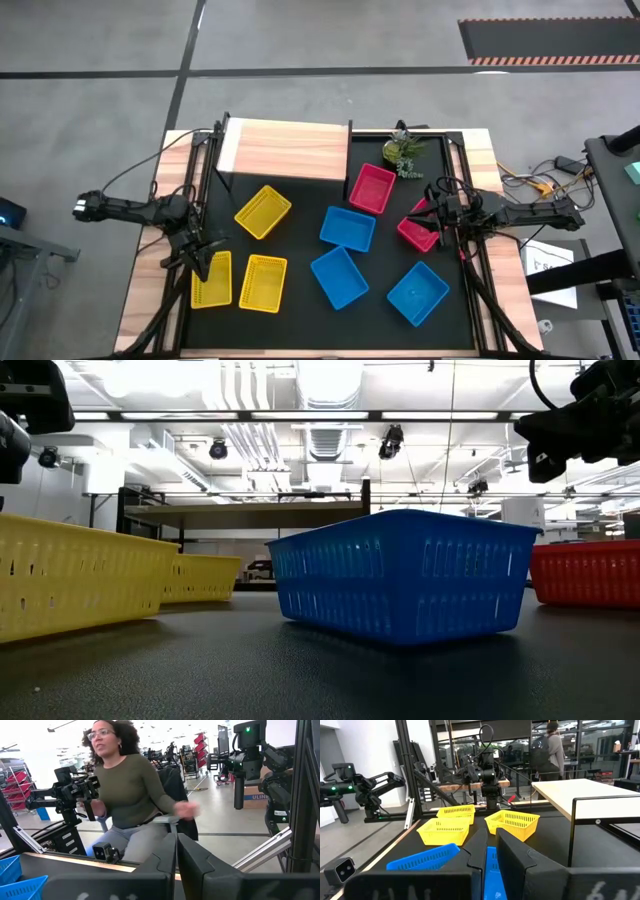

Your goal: Stack baskets on shelf by color

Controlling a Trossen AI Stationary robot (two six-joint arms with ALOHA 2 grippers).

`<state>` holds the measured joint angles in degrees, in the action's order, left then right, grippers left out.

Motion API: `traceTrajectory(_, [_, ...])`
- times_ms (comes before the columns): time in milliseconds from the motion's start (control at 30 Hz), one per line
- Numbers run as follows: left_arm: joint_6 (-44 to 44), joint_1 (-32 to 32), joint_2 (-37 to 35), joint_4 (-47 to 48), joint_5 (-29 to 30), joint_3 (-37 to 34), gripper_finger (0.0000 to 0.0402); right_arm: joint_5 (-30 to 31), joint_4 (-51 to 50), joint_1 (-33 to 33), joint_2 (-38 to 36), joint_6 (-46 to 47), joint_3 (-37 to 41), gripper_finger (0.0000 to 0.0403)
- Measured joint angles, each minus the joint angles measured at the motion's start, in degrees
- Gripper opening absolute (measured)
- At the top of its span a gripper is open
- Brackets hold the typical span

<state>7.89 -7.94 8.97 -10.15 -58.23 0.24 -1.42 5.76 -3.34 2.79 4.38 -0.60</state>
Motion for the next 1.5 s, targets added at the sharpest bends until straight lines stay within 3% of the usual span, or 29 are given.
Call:
traceTrajectory(267, [0.0, 0.0, 0.0, 0.0, 0.0, 0.0, 0.0000, 0.1, 0.8, 0.0, 0.0, 1.2, 0.0, 0.0034])
traceTrajectory(400, [0.6, 0.0, 0.0, 0.0, 0.0, 0.0, 0.0000, 3.3, 3.6, 0.0, 0.0, 12.1, 0.0, 0.0034])
traceTrajectory(600, [22.5, 0.0, 0.0, -5.7, 0.0, 0.0, 0.0000, 7.6, 8.3, 0.0, 0.0, 15.4, 0.0, 0.0034])
traceTrajectory(667, [25.1, 0.0, 0.0, -7.2, 0.0, 0.0, 0.0000, 7.5, 8.3, 0.0, 0.0, 14.8, 0.0, 0.0034])
traceTrajectory(1000, [25.1, 0.0, 0.0, -13.9, -0.2, 0.2, 0.0000, 7.5, 8.0, 0.0, 0.0, 14.7, 0.0, 0.0034])
traceTrajectory(1200, [12.7, 0.0, -0.1, -13.4, -0.3, 0.2, 0.0000, 7.5, 8.1, 0.0, 0.0, 16.5, 0.0, 0.0034])
traceTrajectory(1500, [11.9, 0.0, -0.1, -15.7, -0.3, 0.4, 0.0000, 7.5, 13.0, -0.1, 0.8, 9.1, 0.0, 0.0034])
